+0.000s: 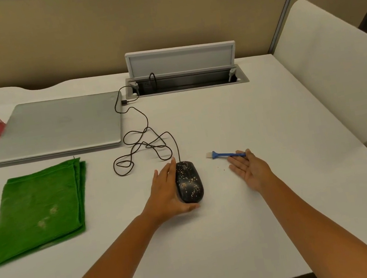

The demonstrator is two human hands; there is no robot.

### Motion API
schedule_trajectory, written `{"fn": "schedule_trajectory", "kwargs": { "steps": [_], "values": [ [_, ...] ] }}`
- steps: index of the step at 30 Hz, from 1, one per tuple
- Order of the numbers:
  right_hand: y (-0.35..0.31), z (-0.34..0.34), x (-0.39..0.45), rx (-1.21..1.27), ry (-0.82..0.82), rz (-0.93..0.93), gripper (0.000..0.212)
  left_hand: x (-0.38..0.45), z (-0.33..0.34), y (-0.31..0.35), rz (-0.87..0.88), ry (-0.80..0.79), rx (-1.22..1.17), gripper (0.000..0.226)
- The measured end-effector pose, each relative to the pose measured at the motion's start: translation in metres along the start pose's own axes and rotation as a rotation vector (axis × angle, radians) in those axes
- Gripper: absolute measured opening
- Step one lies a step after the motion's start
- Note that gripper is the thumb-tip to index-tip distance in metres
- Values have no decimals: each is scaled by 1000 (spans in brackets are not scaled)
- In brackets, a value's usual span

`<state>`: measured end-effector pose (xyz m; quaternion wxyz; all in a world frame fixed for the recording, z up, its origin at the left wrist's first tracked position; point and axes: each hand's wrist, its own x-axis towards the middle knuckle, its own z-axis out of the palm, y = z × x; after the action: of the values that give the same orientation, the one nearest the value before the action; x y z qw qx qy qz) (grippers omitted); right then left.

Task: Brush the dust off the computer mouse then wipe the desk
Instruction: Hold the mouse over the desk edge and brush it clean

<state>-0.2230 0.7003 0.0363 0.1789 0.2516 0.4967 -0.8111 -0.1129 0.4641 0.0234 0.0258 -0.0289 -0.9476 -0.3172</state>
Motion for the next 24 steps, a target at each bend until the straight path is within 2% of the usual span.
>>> {"fn": "schedule_trajectory", "kwargs": {
  "steps": [8,19,24],
  "values": [
    [10,-12,-8,130,107,-34,32,-40,-13,3,28,6,-63,130],
    [47,9,-61,96,142,-90,22,-108,-30,-13,31,-56,-38,133],
    [74,15,-96,63,140,-85,23,-141,-46,-22,22,-31,-43,134]
  ]
}}
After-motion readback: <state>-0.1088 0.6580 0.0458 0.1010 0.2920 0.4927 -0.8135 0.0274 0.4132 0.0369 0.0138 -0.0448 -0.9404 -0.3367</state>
